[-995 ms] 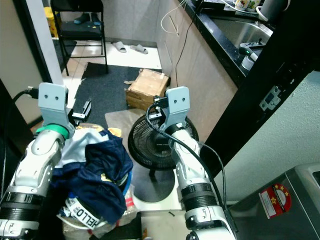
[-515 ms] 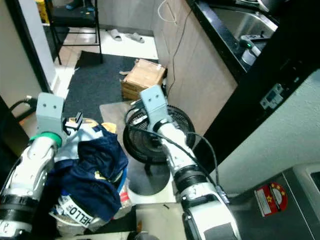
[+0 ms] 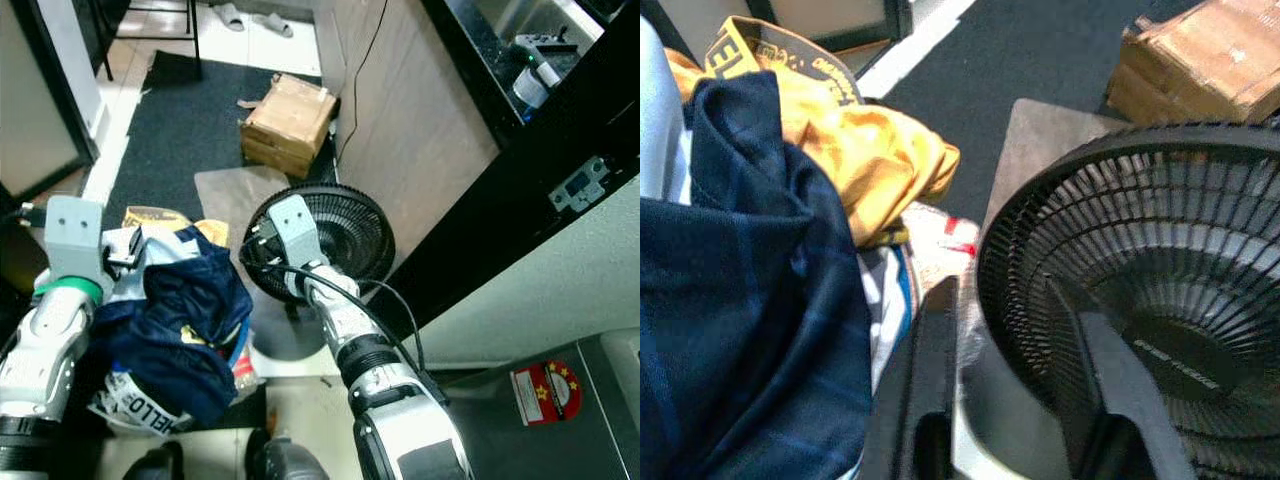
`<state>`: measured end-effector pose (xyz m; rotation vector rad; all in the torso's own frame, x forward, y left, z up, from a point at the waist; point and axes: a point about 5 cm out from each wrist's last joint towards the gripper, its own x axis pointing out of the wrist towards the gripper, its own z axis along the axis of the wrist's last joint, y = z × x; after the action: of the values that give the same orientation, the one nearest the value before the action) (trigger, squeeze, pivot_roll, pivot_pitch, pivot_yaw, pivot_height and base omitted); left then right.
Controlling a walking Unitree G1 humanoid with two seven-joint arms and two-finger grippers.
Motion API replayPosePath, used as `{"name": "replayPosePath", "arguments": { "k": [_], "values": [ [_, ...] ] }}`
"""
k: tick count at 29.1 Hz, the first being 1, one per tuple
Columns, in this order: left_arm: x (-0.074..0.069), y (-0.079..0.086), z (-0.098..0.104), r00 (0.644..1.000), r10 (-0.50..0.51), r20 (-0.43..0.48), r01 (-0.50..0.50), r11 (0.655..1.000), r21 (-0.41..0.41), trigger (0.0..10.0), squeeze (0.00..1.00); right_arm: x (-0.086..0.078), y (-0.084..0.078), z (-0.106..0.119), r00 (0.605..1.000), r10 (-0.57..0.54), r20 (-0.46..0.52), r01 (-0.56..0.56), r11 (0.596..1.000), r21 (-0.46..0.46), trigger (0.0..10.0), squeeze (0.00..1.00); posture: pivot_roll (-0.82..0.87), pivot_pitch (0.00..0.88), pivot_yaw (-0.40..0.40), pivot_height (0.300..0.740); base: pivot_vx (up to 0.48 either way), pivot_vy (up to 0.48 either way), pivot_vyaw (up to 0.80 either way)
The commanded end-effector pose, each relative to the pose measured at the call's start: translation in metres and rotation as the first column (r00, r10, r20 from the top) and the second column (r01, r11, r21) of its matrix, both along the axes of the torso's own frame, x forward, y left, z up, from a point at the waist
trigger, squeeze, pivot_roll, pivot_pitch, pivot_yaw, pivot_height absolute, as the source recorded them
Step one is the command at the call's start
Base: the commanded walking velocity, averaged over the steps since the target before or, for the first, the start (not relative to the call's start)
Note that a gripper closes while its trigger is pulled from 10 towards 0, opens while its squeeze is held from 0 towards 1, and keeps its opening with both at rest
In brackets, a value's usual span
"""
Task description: Clothes washing
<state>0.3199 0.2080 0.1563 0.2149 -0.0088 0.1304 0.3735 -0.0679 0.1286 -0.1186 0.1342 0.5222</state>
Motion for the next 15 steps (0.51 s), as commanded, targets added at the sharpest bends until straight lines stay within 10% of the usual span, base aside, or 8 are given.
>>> {"name": "replayPosePath", "arguments": {
  "k": [1, 9, 10, 11, 15],
  "values": [
    [-0.004, -0.001, -0.006, 1.000, -0.003, -0.025, 0.003, 1.000, -0.004, 10.0, 0.00, 0.000, -0.004, -0.003, 1.000, -0.008, -0.018, 0.008, 1.000, 0.019, 10.0, 1.00, 0.05, 0.233, -0.144, 0.740, 0.000, 0.000, 0.00],
    [-0.006, -0.006, -0.001, 0.999, -0.047, -0.026, 0.047, 0.999, -0.006, 10.0, 0.00, -0.002, 0.009, 0.010, 0.992, 0.124, -0.005, -0.120, 0.971, 0.206, 10.0, 1.00, 0.06, 0.248, -0.127, 0.740, 0.000, 0.000, 0.00],
    [-0.005, -0.010, 0.003, 0.995, -0.097, -0.024, 0.097, 0.995, -0.011, 4.8, 0.00, -0.004, 0.011, 0.010, 0.989, 0.145, 0.001, -0.142, 0.964, 0.223, 10.0, 0.00, 0.06, 0.246, -0.121, 0.740, 0.000, 0.000, 0.00],
    [-0.005, -0.015, 0.006, 0.989, -0.150, -0.018, 0.149, 0.989, -0.019, 0.0, 0.00, -0.004, 0.012, 0.009, 0.989, 0.145, 0.003, -0.142, 0.965, 0.222, 10.0, 0.00, 0.06, 0.245, -0.118, 0.740, 0.000, 0.000, 0.00],
    [-0.005, -0.022, 0.009, 0.980, -0.200, -0.013, 0.199, 0.980, -0.029, 0.0, 0.00, -0.004, 0.010, 0.007, 0.992, 0.123, 0.000, -0.120, 0.969, 0.216, 10.0, 0.00, 0.06, 0.241, -0.114, 0.740, 0.000, 0.000, 0.00]
  ]
}}
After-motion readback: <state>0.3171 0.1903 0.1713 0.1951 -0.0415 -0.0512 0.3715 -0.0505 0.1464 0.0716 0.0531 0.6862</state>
